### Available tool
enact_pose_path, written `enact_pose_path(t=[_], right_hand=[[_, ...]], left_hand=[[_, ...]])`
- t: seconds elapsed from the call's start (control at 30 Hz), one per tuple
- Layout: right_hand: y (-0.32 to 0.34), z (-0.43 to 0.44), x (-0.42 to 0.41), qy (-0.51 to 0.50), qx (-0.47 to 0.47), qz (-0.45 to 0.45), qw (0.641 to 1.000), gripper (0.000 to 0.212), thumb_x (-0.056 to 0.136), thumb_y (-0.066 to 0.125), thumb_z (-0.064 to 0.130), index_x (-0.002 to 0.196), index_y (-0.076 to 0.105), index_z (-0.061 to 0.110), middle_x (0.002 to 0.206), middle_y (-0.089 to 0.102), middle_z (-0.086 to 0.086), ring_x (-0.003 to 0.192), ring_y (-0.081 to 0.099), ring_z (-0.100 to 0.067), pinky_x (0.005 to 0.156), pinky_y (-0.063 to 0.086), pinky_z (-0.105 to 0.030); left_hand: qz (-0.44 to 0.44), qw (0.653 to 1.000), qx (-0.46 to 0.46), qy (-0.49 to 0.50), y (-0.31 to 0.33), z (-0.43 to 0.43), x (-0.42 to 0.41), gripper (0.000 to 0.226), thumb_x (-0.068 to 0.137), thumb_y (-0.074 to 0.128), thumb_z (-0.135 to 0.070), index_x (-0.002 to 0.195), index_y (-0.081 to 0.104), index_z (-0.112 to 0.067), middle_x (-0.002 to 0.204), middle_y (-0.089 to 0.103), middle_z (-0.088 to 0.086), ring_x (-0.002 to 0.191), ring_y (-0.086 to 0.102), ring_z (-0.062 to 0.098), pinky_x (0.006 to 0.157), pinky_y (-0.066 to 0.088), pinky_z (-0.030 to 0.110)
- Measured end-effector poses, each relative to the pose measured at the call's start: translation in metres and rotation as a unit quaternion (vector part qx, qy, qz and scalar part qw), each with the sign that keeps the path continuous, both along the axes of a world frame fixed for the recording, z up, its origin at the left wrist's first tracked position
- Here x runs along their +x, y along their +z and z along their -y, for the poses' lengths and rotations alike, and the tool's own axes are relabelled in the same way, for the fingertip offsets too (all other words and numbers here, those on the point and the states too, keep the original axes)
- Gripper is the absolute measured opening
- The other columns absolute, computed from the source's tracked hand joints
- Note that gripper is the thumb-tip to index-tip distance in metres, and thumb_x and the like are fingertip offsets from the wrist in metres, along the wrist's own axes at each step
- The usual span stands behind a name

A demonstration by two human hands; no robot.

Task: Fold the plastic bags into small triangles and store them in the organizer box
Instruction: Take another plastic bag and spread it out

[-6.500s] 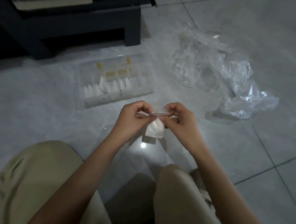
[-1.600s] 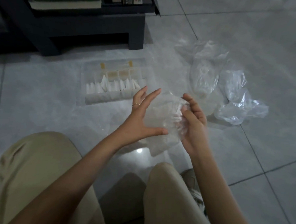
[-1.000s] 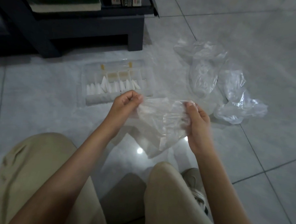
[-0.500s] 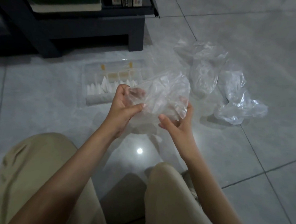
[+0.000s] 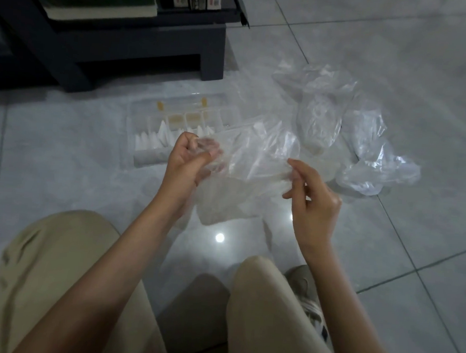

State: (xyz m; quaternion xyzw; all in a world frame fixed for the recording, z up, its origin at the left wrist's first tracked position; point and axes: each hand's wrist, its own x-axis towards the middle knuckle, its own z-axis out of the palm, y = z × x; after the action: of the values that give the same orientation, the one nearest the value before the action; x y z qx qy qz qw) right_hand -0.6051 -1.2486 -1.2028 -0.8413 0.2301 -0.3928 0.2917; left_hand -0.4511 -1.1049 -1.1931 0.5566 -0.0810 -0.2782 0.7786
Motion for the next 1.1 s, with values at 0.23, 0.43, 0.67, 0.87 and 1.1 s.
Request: enact_pose_path(t=[0.23, 0.43, 0.67, 0.87, 1.1], right_hand=[[0.015, 0.006, 0.001, -0.038, 0.241, 0.100, 0.965, 0.025, 0.098, 0.052, 0.006, 0.113, 0.066, 0.020, 0.083, 0.067, 0.002, 0.058, 0.058, -0.006, 0.062, 0.049, -0.017], [0.014, 0.011, 0.000, -0.045, 0.292, 0.097, 0.951, 0.024, 0.099, 0.051, 0.006, 0.113, 0.068, 0.015, 0.083, 0.068, 0.009, 0.062, 0.061, -0.008, 0.066, 0.056, -0.028], [0.015, -0.002, 0.004, 0.033, 0.262, 0.073, 0.962, 0.033, 0.097, 0.050, 0.000, 0.113, 0.064, 0.024, 0.087, 0.067, -0.005, 0.069, 0.064, -0.008, 0.067, 0.054, -0.022], [0.010, -0.004, 0.005, 0.061, 0.266, 0.058, 0.960, 0.035, 0.096, 0.052, 0.000, 0.108, 0.066, 0.030, 0.087, 0.067, 0.014, 0.074, 0.063, -0.013, 0.068, 0.054, -0.022], [0.012, 0.005, 0.002, 0.092, 0.250, 0.021, 0.964, 0.028, 0.097, 0.053, 0.005, 0.107, 0.068, 0.026, 0.095, 0.065, -0.006, 0.077, 0.062, -0.011, 0.066, 0.050, -0.018]], left_hand=[[-0.031, 0.979, 0.069, 0.187, -0.004, -0.008, 0.019, 0.032, 0.090, 0.050, 0.001, 0.072, 0.041, -0.023, 0.074, 0.059, -0.009, 0.064, 0.052, 0.002, 0.062, 0.037, 0.020], [0.288, 0.923, 0.179, 0.182, 0.005, -0.015, 0.014, 0.018, 0.083, 0.053, -0.020, 0.098, 0.050, -0.032, 0.108, 0.048, -0.009, 0.102, 0.048, 0.005, 0.091, 0.040, 0.025], [0.253, 0.957, 0.135, -0.030, 0.009, 0.002, -0.016, 0.034, 0.081, 0.056, -0.046, 0.114, 0.055, -0.037, 0.119, 0.056, -0.013, 0.081, 0.051, -0.005, 0.075, 0.045, 0.012], [0.216, 0.965, 0.133, -0.059, 0.007, 0.000, -0.011, 0.021, 0.083, 0.065, -0.023, 0.104, 0.066, -0.028, 0.099, 0.064, -0.006, 0.085, 0.056, 0.007, 0.078, 0.047, 0.020], [0.269, 0.955, 0.126, -0.018, 0.007, -0.003, -0.007, 0.010, 0.082, 0.072, -0.018, 0.081, 0.068, -0.027, 0.097, 0.056, -0.009, 0.093, 0.056, 0.001, 0.080, 0.044, 0.016]])
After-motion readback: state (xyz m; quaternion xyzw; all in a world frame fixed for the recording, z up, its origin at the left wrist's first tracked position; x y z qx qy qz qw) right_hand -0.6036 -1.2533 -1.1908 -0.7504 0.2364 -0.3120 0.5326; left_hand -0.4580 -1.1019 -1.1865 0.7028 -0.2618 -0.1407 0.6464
